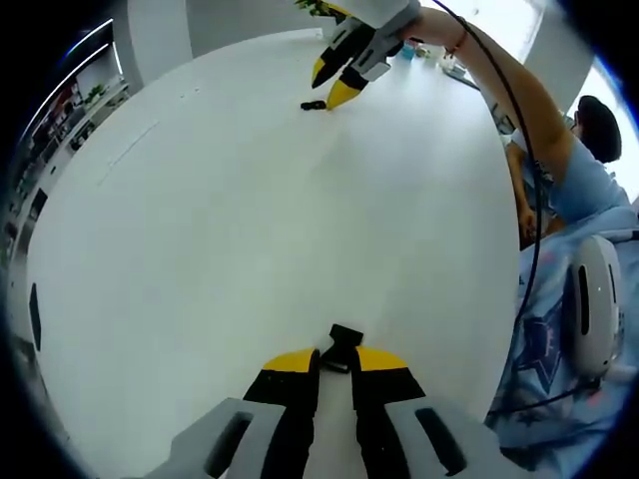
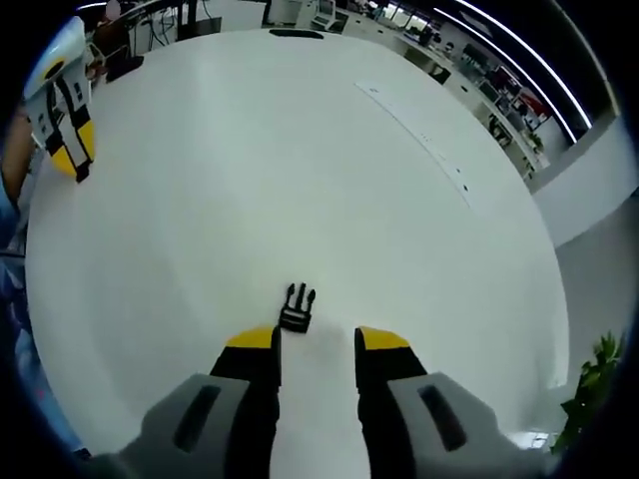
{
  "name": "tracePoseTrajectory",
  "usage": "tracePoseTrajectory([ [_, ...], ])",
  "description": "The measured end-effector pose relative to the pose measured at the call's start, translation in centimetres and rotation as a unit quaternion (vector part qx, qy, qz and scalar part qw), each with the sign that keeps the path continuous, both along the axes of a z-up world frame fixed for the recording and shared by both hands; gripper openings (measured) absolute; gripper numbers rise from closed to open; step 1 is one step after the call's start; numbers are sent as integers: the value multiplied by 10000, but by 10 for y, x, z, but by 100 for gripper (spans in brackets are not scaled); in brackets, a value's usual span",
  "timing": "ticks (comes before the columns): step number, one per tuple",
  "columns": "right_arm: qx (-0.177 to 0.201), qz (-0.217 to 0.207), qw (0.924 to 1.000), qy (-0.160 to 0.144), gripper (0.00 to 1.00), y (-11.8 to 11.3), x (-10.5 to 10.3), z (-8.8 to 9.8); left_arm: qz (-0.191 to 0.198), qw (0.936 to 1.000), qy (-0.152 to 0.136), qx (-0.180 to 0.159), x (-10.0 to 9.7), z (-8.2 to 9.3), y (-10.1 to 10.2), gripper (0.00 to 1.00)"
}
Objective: Snap the two parts of the plastic buckle together until the buckle closes and remains connected.
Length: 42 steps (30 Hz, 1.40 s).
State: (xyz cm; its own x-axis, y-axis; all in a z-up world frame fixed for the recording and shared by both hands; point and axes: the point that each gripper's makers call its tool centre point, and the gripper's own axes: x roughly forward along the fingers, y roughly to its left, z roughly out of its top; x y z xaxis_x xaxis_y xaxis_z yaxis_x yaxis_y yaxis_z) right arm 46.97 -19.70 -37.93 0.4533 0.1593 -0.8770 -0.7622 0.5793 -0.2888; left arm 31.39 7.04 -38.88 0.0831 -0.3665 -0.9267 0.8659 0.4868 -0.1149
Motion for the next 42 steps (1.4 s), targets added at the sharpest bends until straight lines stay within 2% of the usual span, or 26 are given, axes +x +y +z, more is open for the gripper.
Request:
tracePoseTrajectory([
  [5, 86, -65, 9999, 6, 30, -5, 2, 1, 5, 10000, 4, -11, -1, 0, 0, 12],
  [8, 164, 41, 9998, 40, 31, -3, 0, 0, 11, 10000, 11, -19, 0, 0, 1, 12],
  [10, 306, 267, 9992, 57, 31, 4, -3, 0, 11, 10000, 22, -26, 0, 0, 1, 12],
  [12, 463, 281, 9985, 87, 31, 8, -4, 1, 17, 10000, 40, -32, 0, 0, 1, 12],
  [19, 501, 265, 9983, 114, 29, 12, 1, -2, 21, 10000, 53, -44, 0, 0, 1, 12],
  [36, 950, 365, 9915, 814, 23, 15, -4, -8, -20, 10000, 60, -26, -1, 0, 1, 12],
  [42, 979, 464, 9898, 929, 23, 16, -4, -8, -32, 10000, 71, -12, -1, 0, 0, 12],
])
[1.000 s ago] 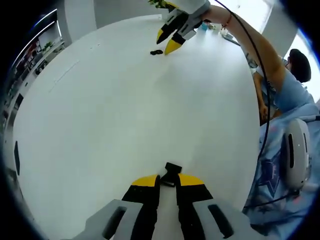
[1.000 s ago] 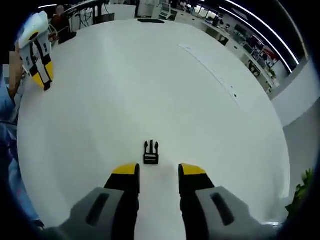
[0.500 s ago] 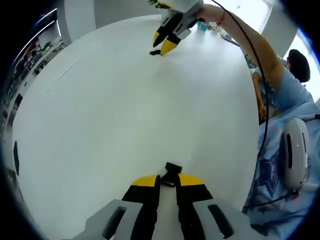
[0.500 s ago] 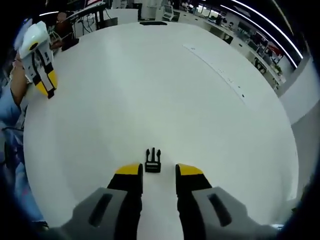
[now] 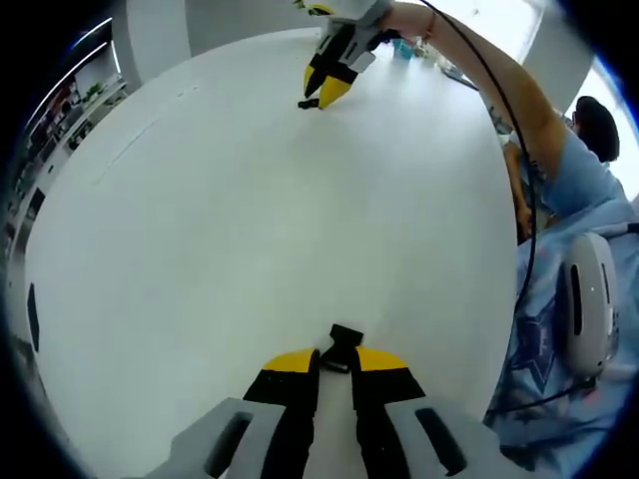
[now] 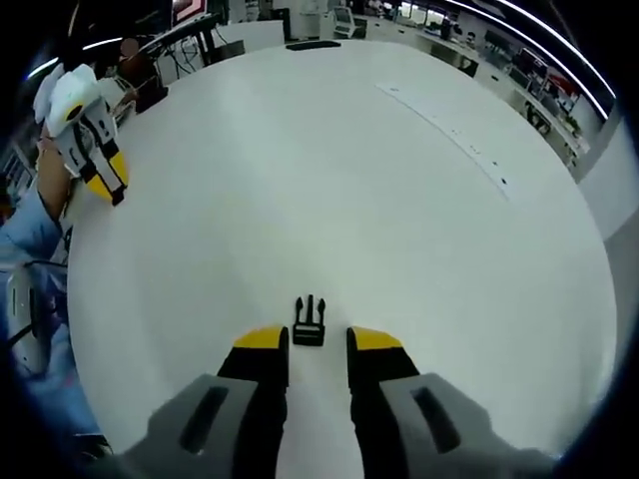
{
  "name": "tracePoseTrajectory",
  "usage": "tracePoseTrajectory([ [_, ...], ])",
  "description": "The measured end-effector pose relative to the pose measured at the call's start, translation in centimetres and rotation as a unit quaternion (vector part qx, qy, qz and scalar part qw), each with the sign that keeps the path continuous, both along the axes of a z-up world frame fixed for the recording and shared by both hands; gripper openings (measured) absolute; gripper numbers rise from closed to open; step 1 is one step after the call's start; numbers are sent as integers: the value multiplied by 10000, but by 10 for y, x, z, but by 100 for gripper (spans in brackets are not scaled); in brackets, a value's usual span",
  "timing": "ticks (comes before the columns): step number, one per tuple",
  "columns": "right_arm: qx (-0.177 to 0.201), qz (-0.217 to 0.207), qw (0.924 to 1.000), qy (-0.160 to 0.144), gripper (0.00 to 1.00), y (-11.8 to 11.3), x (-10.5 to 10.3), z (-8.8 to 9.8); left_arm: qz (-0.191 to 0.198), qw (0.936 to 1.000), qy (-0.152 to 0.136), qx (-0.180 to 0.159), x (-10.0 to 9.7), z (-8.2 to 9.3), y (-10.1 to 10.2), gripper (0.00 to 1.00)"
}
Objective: Snap the two parts of the plastic buckle together until the buckle closes and remains connected.
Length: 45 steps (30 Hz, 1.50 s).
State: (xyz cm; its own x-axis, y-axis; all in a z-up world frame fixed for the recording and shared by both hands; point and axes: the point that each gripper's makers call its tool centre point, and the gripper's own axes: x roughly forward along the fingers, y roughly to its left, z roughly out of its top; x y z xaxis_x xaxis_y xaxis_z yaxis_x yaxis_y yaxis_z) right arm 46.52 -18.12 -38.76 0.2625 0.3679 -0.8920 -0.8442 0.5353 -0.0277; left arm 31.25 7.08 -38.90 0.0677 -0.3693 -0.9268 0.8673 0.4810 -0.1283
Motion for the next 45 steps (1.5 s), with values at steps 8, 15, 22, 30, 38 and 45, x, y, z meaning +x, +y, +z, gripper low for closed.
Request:
tracePoseTrajectory([
  [8, -10, 211, 9998, 10, 13, 6, -3, 0, 22, 10000, 13, 1, 0, 0, 0, 12],
  [15, -35, 287, 9996, -50, 13, 7, -7, -2, -12, 10000, 49, 31, -1, 0, 0, 12],
  [22, -53, 425, 9990, -142, 12, 9, -7, -2, -125, 9999, 50, 72, -1, 0, 1, 12],
  [30, -235, 634, 9974, -244, 12, 12, -7, -1, -718, 9970, -233, 145, -1, 1, -1, 16],
  [38, -298, 834, 9957, -284, 12, 14, -9, 0, -856, 9958, -256, 186, 0, 0, 3, 19],
  [45, -351, 982, 9940, -330, 12, 16, -14, 0, -893, 9956, -218, 159, 1, 0, 5, 19],
])
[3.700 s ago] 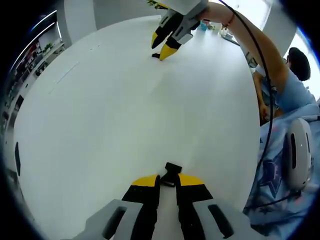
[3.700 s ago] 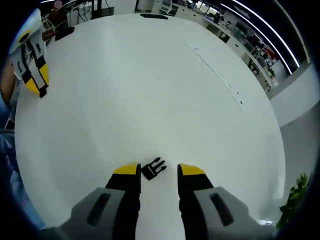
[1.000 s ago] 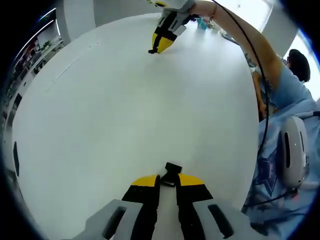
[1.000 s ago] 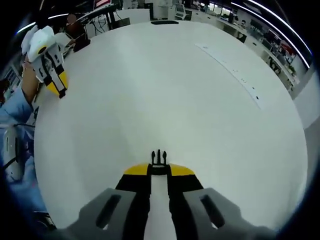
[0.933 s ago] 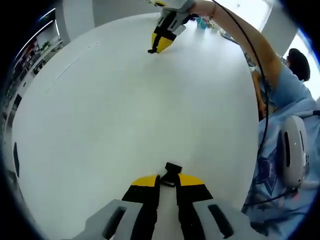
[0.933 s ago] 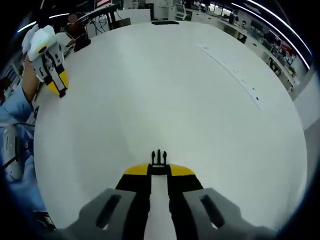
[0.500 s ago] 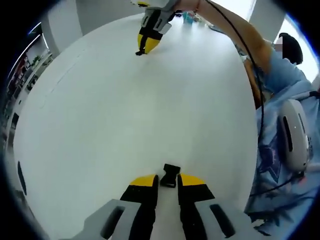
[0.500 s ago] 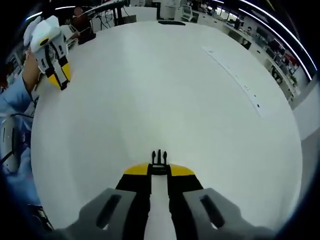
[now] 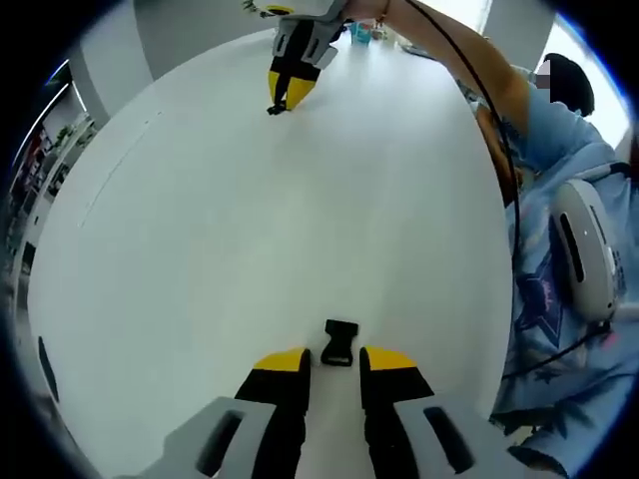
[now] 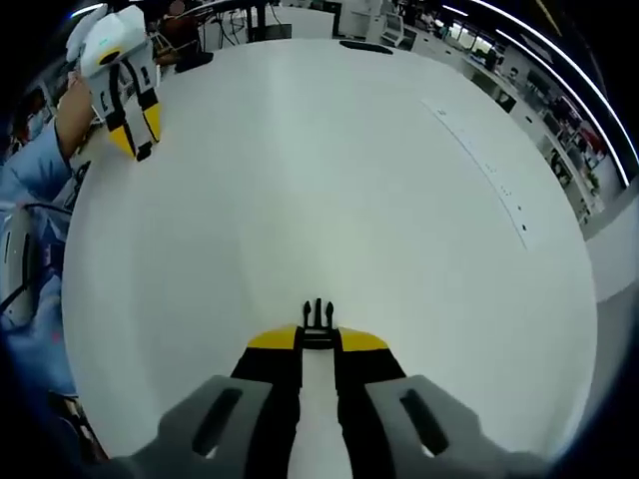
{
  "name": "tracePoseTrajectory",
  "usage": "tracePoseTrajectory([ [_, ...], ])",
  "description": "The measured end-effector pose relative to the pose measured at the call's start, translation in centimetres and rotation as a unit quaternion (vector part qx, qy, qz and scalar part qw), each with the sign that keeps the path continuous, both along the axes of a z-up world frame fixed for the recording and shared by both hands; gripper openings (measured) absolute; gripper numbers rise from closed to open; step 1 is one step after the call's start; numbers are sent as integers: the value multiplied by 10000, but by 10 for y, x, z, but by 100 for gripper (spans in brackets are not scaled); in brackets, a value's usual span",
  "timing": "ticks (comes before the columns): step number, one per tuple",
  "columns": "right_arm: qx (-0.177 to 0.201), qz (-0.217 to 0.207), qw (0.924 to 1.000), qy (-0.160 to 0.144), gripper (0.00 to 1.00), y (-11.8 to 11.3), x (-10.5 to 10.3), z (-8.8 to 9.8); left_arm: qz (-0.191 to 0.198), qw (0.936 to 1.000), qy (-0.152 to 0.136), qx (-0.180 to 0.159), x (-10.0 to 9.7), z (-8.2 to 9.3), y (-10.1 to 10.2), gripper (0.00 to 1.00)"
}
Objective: Snap the two parts of the plastic buckle together until the buckle closes and remains connected.
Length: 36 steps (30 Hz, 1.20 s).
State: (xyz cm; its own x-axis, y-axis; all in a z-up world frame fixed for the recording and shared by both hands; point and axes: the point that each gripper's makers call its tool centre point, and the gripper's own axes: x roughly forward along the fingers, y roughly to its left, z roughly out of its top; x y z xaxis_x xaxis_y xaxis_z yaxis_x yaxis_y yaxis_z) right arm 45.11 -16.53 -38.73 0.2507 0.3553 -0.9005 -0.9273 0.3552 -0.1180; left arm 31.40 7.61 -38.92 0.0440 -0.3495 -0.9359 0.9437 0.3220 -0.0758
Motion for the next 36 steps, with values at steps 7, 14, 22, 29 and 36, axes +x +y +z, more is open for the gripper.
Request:
tracePoseTrajectory([
  [7, -32, 199, 9998, -44, 12, 2, -10, 0, -64, 9999, 121, -102, 1, 1, 0, 17],
  [14, -138, 374, 9991, -136, 12, 1, -15, 2, -101, 9998, 98, -109, 2, 1, 0, 13],
  [22, -229, 515, 9981, -250, 12, 1, -21, 4, -105, 9999, 49, -123, 4, 2, 0, 10],
  [29, -278, 542, 9977, -291, 12, 1, -23, 5, -73, 9999, -72, -12, 0, 2, -1, 12],
  [36, -271, 583, 9975, -304, 12, 3, -27, 5, -183, 9990, -404, 51, 6, 4, 0, 20],
])
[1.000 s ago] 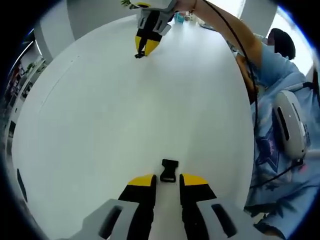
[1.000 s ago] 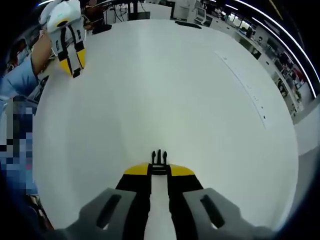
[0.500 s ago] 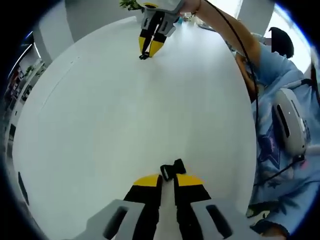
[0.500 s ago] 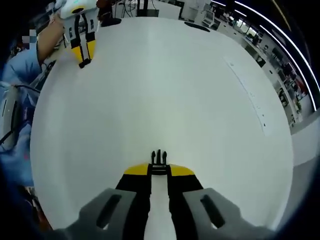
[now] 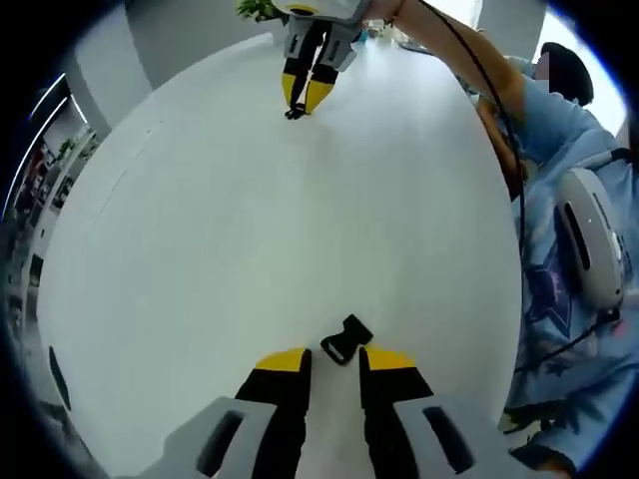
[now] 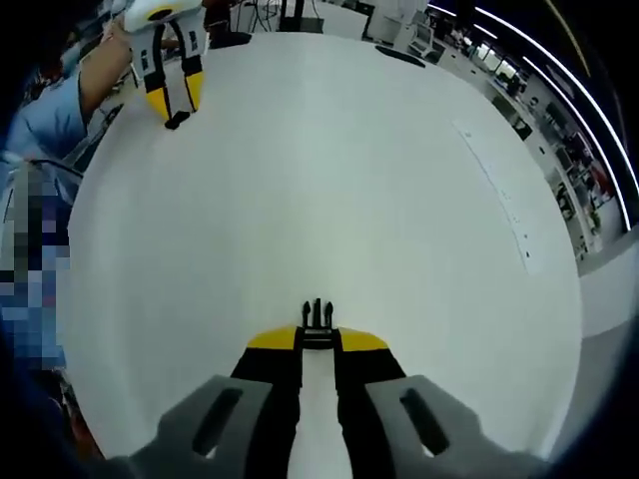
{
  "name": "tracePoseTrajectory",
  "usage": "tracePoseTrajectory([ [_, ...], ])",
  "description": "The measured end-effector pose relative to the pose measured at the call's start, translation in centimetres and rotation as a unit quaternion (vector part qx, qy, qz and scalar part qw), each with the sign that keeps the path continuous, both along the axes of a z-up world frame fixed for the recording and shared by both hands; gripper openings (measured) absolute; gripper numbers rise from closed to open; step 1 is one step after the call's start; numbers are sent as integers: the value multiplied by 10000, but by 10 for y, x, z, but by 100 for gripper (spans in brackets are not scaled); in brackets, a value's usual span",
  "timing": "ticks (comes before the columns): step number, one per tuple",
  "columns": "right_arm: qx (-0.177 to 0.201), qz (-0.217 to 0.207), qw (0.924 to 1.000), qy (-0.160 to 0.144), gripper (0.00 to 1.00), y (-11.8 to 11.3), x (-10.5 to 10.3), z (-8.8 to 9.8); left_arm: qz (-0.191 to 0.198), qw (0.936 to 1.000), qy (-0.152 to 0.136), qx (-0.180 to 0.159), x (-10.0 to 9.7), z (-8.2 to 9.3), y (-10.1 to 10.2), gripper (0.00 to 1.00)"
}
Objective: Snap the two parts of the plastic buckle together until the buckle closes and remains connected.
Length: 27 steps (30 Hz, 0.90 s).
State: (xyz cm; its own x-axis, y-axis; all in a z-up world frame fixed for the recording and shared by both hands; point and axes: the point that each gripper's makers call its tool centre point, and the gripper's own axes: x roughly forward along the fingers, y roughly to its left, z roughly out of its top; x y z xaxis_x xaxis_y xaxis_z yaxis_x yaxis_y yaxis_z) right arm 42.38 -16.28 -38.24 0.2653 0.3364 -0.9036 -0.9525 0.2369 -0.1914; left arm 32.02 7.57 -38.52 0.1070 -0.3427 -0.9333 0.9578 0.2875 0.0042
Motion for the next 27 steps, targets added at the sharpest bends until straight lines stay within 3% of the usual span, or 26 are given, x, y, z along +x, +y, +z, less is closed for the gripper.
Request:
tracePoseTrajectory([
  [6, 3, 31, 10000, 24, 12, 0, -4, -1, -445, 9989, -142, 9, -1, 3, -6, 20],
  [12, 16, 75, 10000, 31, 12, 1, -6, -1, -460, 9989, 50, -59, -2, 0, -13, 20],
  [18, -6, 131, 9999, 43, 12, 1, -8, -2, -662, 9977, 98, -78, -3, -2, -16, 19],
  [22, -4, 154, 9999, 48, 12, 2, -8, -3, -998, 9948, 164, -112, -5, -2, -17, 19],
  [27, 7, 162, 9999, 56, 12, 2, -7, -3, -1056, 9940, 278, -29, -3, -3, -15, 18],
])
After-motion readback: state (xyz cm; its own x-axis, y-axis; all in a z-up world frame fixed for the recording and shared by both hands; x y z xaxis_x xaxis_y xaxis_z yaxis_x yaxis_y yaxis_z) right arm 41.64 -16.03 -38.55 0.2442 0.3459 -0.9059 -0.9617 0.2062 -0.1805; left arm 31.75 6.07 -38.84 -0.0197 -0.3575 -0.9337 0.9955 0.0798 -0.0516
